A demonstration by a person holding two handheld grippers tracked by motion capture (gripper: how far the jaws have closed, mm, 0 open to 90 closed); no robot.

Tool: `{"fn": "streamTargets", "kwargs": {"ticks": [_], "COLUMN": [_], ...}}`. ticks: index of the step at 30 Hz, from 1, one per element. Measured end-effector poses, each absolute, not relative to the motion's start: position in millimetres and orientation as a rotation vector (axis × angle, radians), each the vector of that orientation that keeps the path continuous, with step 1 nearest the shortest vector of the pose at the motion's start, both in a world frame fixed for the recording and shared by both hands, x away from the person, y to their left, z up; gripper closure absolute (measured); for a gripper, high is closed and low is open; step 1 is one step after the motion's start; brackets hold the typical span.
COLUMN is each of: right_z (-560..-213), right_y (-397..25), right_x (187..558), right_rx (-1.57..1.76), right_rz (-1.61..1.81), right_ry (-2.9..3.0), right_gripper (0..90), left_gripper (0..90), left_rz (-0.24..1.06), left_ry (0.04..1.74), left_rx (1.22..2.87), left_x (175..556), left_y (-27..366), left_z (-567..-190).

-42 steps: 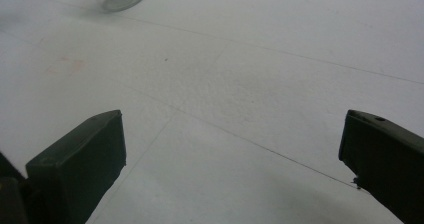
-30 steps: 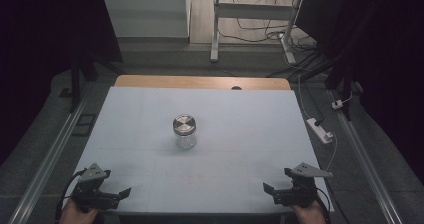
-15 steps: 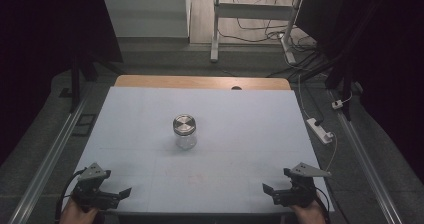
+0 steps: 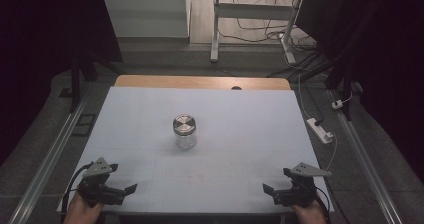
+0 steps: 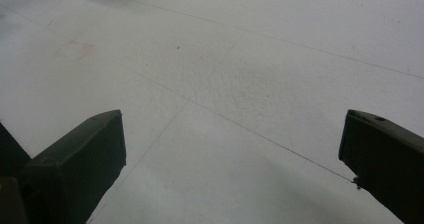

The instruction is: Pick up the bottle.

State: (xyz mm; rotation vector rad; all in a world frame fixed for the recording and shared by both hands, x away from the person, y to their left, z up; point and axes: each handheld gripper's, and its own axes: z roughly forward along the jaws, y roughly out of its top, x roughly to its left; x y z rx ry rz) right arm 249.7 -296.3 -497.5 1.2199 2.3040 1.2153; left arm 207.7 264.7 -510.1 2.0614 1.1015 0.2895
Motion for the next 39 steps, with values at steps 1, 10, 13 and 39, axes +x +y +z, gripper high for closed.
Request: {"fn": "streamTargets", "kwargs": {"ticks": [1, 10, 13, 39], "right_z": [-497, -497, -497, -497], "right_y": [-296, -295, -295, -296], "right_x": [250, 249, 249, 250], "right_rx": [1.218, 1.214, 1.212, 1.216], "right_rz": [1.215, 1.21, 1.213, 1.225], "right_ry": [2.304, 2.307, 2.306, 2.312], "right_gripper": [0.0, 0.0, 0.0, 0.0], "left_gripper": [0.0, 0.0, 0.0, 0.0], "left_rz": [0.284, 0.217, 0.211, 0.242], "left_ry": [1.089, 1.002, 0.985, 0.918], "left_rx": [2.065, 2.076, 2.066, 2.098], "left_x": [209, 226, 231, 300], "left_y": [263, 255, 254, 207], "left_z": [-510, -513, -514, -509]}}
